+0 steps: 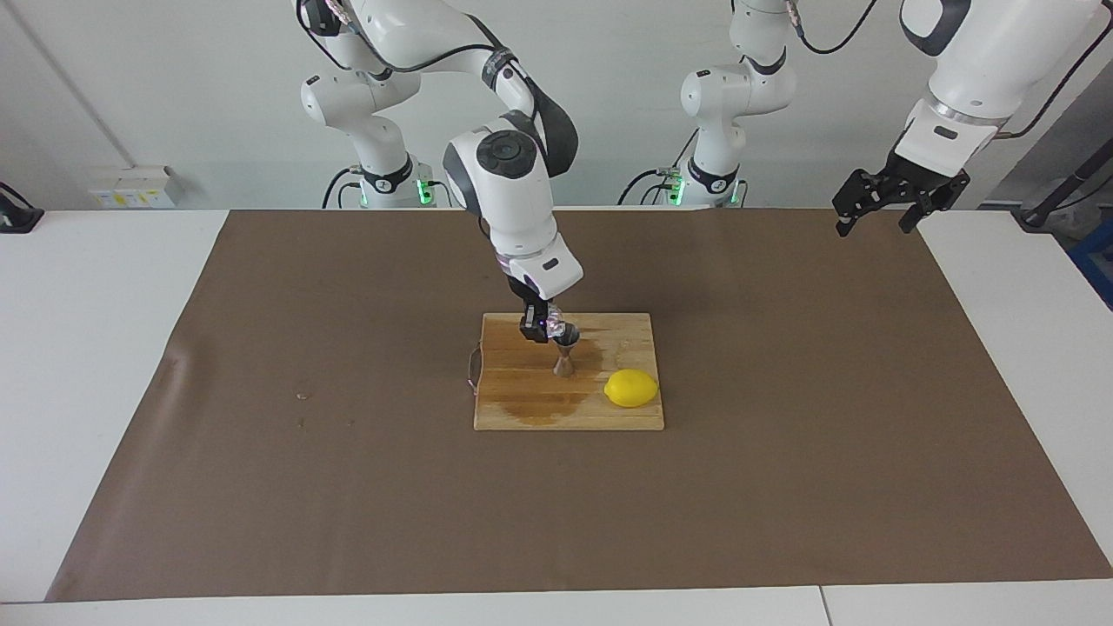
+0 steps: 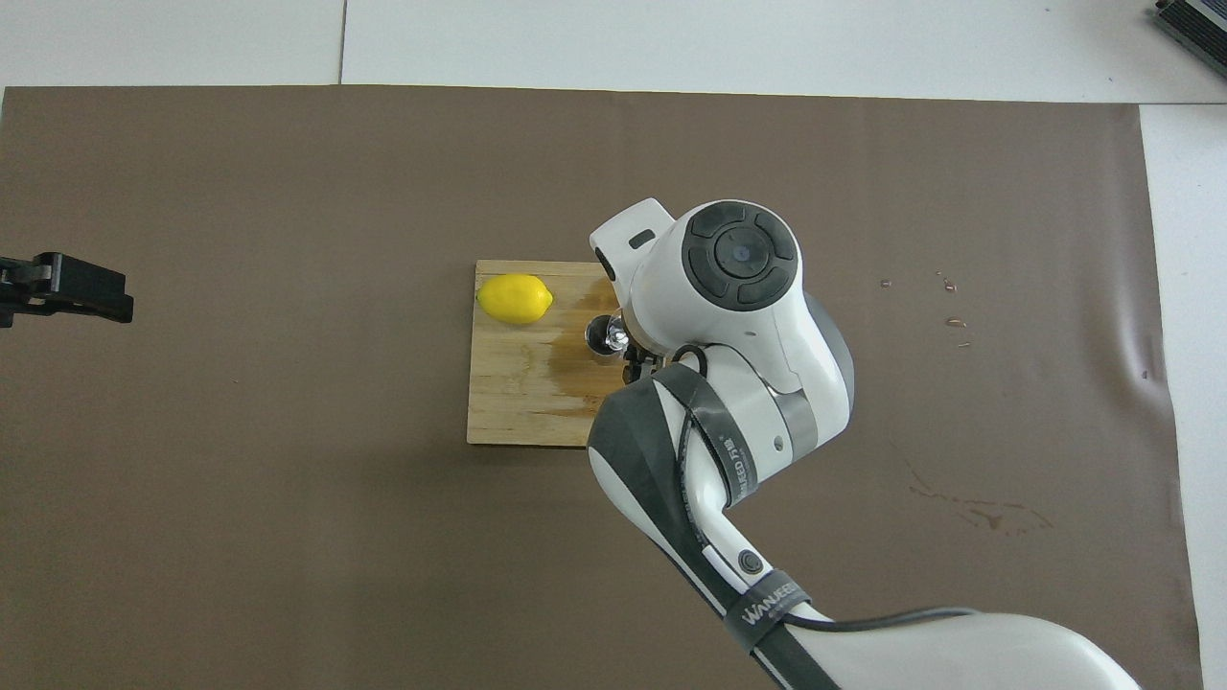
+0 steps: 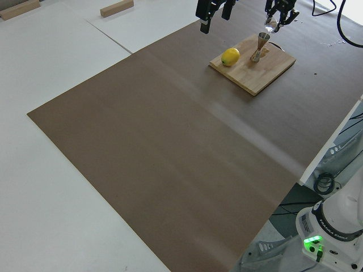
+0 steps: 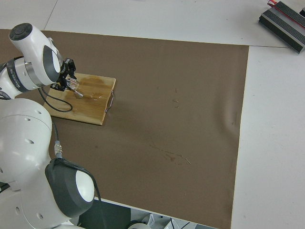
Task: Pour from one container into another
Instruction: 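Hold the clear glass tipped over the metal cup to pour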
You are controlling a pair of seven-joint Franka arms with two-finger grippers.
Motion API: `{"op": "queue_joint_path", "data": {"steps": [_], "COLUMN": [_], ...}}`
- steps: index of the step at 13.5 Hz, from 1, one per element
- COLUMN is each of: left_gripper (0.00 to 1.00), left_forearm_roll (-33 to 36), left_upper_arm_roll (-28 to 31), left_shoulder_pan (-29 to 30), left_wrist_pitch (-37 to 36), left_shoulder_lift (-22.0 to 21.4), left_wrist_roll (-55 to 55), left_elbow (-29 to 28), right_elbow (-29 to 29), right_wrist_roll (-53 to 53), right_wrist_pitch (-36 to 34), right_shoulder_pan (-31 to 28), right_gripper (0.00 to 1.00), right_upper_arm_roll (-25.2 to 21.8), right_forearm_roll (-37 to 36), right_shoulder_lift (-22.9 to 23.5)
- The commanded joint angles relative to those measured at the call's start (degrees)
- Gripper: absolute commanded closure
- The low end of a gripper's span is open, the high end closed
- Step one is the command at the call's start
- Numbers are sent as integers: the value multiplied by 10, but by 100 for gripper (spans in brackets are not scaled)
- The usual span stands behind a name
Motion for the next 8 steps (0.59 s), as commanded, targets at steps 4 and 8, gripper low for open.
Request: {"op": "queue_joint_path", "data": {"steps": [4,8], "left_gripper": [0,0], "left_forearm_roll": [6,6], "left_upper_arm_roll": [1,1], "left_shoulder_pan": [1,1], "left_wrist_pitch": [-2,-2], "left_shoulder_lift": [-11,-11], "left_wrist_roll": [7,7], "left_elbow": [-12,-12], "right_elbow": [23,23], "right_wrist_roll": [76,123], "right_wrist_pitch": [5,14], "right_shoulder_pan": [8,8], "right_gripper": [100,100], "right_upper_arm_roll": [1,1], "right_forearm_roll": [-32,-40], "right_shoulder_lift": [13,13]}}
